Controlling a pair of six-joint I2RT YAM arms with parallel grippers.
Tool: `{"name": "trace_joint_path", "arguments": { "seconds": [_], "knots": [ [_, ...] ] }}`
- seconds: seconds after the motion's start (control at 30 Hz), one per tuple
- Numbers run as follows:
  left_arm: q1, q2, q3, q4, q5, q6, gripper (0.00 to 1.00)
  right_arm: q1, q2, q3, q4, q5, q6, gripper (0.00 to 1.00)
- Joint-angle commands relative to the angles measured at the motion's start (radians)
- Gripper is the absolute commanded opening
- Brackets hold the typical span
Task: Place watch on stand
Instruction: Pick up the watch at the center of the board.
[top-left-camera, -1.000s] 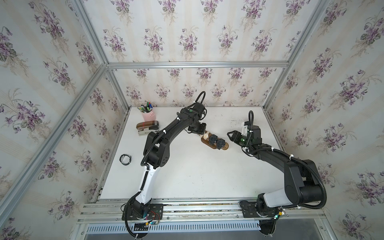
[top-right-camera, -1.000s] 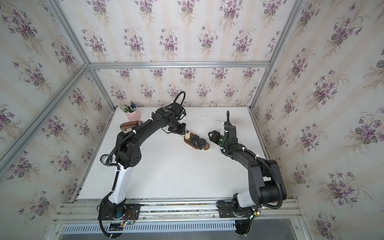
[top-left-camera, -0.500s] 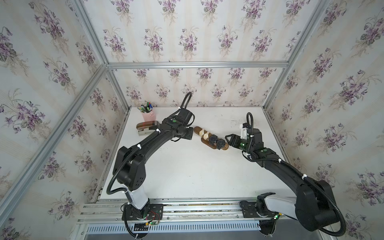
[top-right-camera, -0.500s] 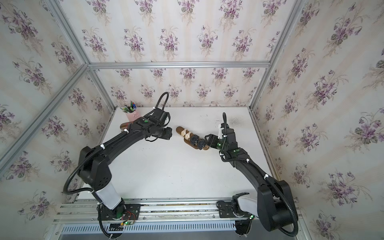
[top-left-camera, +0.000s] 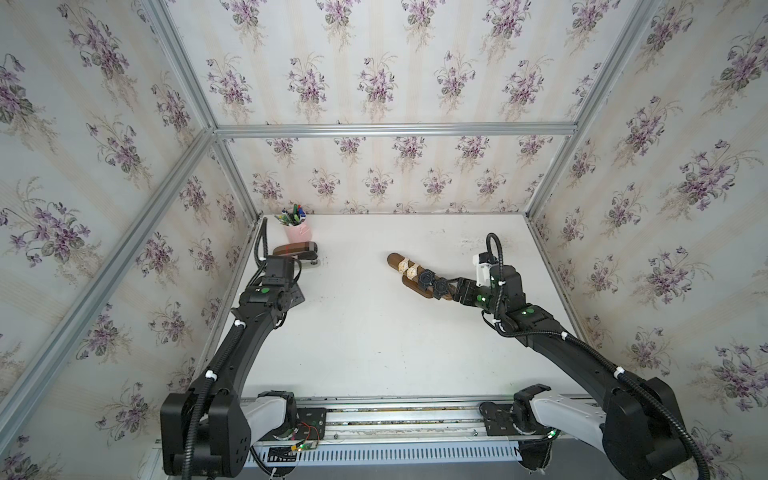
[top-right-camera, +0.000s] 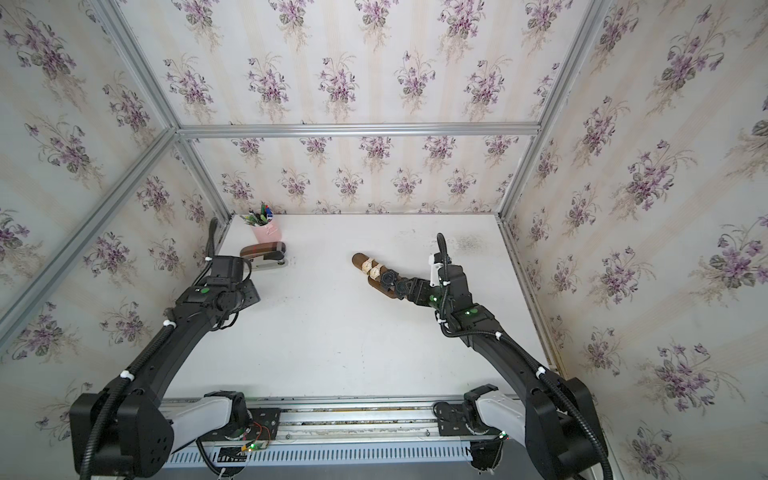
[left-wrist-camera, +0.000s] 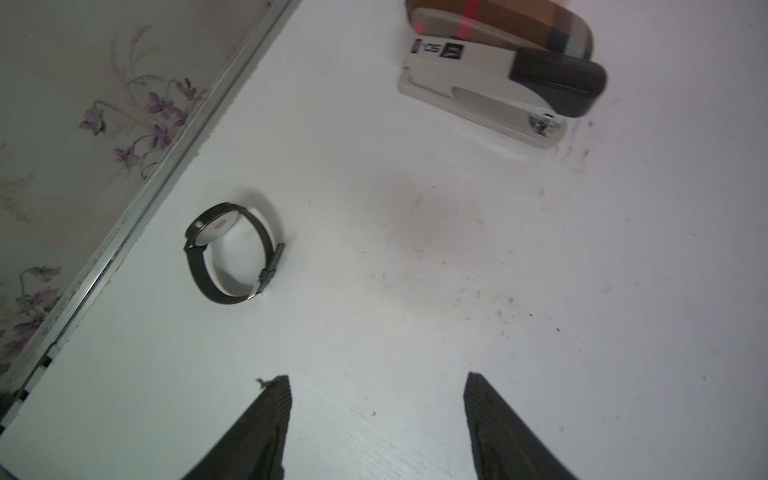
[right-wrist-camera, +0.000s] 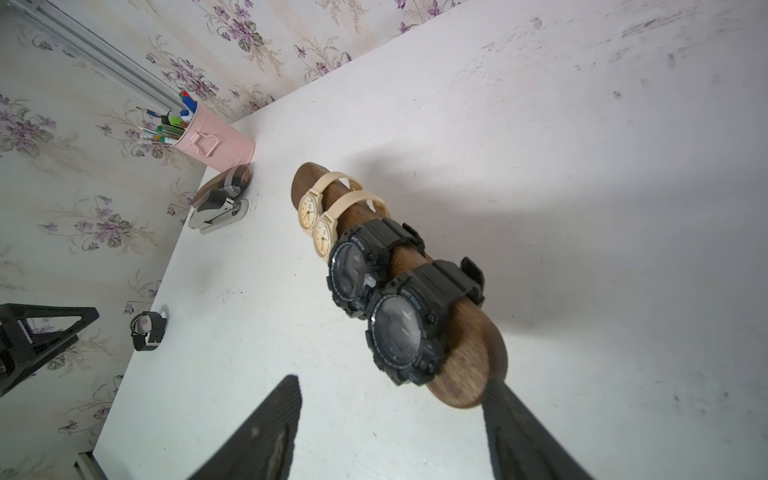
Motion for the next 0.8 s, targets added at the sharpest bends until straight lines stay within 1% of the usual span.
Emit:
{"name": "trace_joint_path", "arguments": {
  "seconds": [0.0,0.07,0.1,0.17,0.27,0.37,0.57,0.77],
  "knots": [
    [0.109,-0.004,-0.037,0.065,0.019,-0.071,0.68,0.012,0.002,0.013,0.014,-0.010,-0.013,0.70],
    [0.179,0.026,-0.044,0.082,0.070,-0.074,0.67,0.023,0.008,0.019,0.012,-0.006,-0.012,0.70],
    [0.199,0.040,-0.048,0.096,0.090,-0.077,0.66,0.028,0.013,0.023,0.012,-0.004,-0.011,0.70],
    [0.263,0.072,-0.060,0.128,0.145,-0.079,0.63,0.049,0.029,0.036,0.006,-0.001,-0.007,0.70],
    [0.336,0.119,-0.074,0.174,0.209,-0.085,0.59,0.092,0.053,0.061,-0.009,0.026,-0.009,0.70],
    [0.391,0.162,-0.075,0.197,0.251,-0.090,0.57,0.124,0.075,0.079,-0.014,0.045,-0.003,0.70],
    [0.478,0.208,-0.077,0.219,0.292,-0.105,0.56,0.162,0.088,0.098,-0.019,0.075,0.020,0.70],
    [0.507,0.234,-0.084,0.215,0.269,-0.111,0.57,0.167,0.073,0.108,-0.043,0.097,0.016,0.70]
  ]
}}
